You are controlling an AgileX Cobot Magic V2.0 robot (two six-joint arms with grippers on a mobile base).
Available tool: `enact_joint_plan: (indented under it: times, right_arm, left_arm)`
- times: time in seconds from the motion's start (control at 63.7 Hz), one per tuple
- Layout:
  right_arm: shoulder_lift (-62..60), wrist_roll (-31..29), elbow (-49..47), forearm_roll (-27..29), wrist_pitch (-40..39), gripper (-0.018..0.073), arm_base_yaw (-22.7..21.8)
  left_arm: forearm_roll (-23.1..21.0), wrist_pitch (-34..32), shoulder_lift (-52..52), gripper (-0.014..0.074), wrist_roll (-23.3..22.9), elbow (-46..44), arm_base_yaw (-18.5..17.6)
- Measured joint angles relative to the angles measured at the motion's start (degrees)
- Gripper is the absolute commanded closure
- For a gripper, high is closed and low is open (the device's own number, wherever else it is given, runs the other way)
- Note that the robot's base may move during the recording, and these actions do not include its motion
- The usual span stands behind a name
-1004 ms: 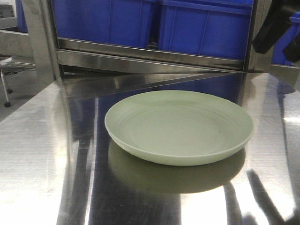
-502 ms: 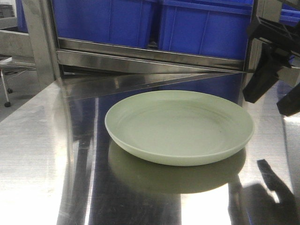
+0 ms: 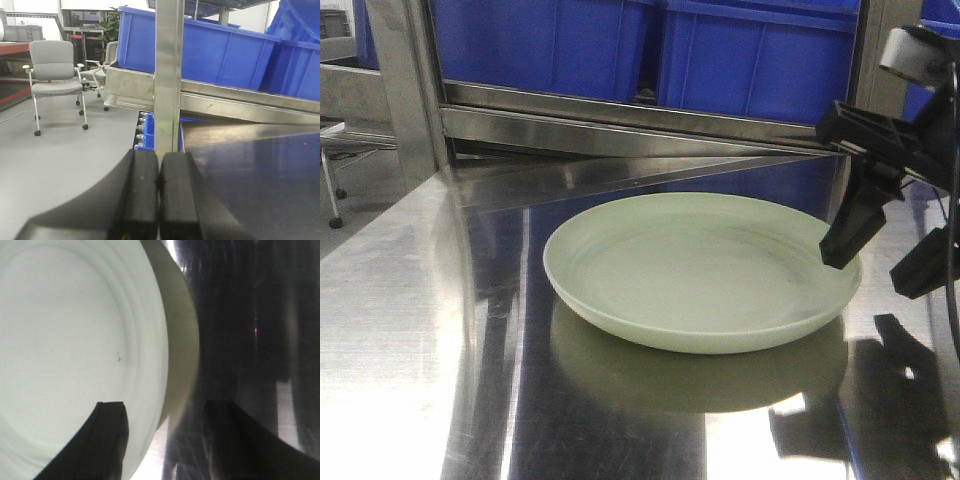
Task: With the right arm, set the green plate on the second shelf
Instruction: 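Lower the right gripper and pinch the plate's rim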
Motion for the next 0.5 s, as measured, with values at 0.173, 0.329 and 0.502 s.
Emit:
enact_joint_plan:
  times: [0.173,0.329,0.502]
  right_arm:
    - [1.43,-0.11,0.0,0.93,-2.14,0.01,1.68]
    - [3.21,-0.11,0.0,1.19,-3.38,0.0104,2.52]
    - [3.48,-0.11,0.0,1.41,-5.93,0.0135,2.52]
  left_arm:
    - [0.0,0.0,0.0,0.0466,0.0,0.0,0.0]
    - [0.0,0.0,0.0,0.0466,0.0,0.0,0.0]
    - [0.0,0.0,0.0,0.0466,0.0,0.0,0.0]
